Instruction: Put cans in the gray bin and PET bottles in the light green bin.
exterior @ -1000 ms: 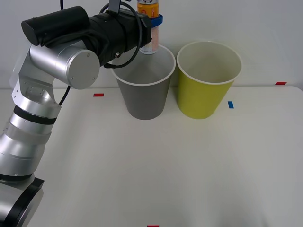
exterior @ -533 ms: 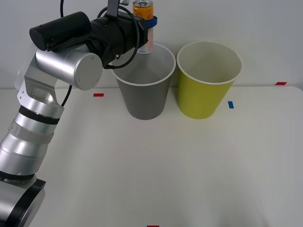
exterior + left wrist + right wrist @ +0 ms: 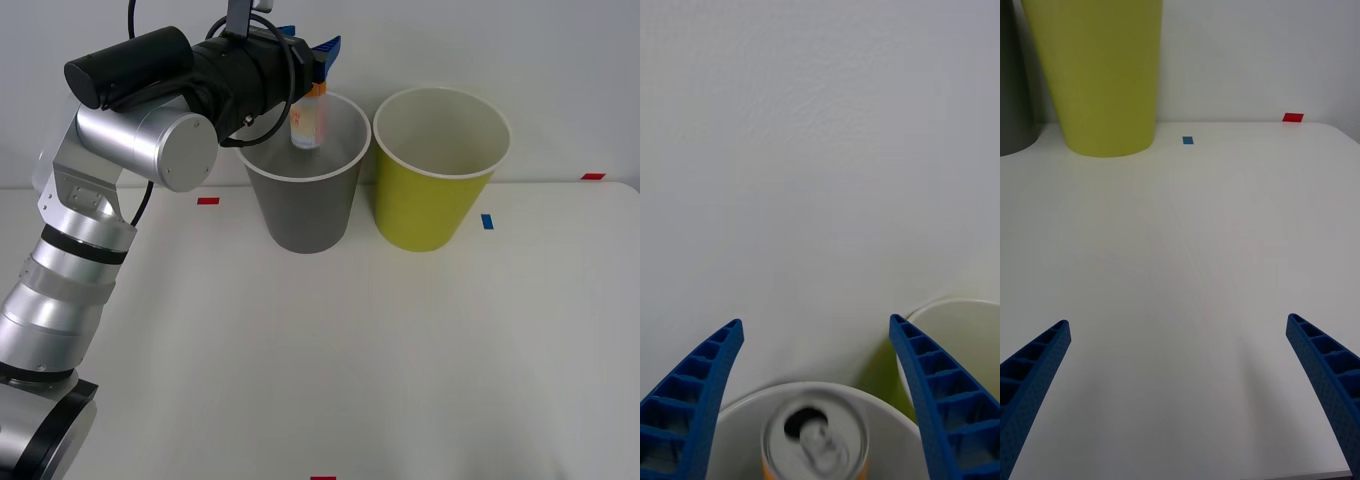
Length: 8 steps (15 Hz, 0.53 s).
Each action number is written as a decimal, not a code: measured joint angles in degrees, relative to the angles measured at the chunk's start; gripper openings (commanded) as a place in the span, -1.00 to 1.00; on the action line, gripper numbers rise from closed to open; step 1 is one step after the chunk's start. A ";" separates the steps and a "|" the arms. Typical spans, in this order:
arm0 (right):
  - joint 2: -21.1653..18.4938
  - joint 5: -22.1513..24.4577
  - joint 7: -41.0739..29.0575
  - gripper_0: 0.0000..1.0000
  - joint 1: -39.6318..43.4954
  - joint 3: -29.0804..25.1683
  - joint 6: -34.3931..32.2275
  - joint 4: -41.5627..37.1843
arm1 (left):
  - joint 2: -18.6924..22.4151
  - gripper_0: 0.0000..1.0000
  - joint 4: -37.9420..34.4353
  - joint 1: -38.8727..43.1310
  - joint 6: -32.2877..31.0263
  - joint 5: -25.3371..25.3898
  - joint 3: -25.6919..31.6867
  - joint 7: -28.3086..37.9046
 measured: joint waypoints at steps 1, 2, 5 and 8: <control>0.00 0.00 0.00 1.00 0.00 0.00 0.00 0.00 | 0.50 1.00 -0.10 0.00 -0.01 0.40 0.00 0.00; 0.00 0.00 0.00 1.00 0.00 0.00 0.00 0.00 | 1.35 1.00 -0.47 0.06 0.04 0.91 0.00 -0.01; 0.00 0.00 0.00 1.00 0.00 0.00 0.00 0.00 | 4.65 1.00 -4.68 2.14 1.31 2.55 -0.11 0.01; 0.00 0.00 0.00 1.00 0.00 0.00 0.00 0.00 | 6.19 1.00 -13.01 9.66 1.54 2.73 0.00 -0.05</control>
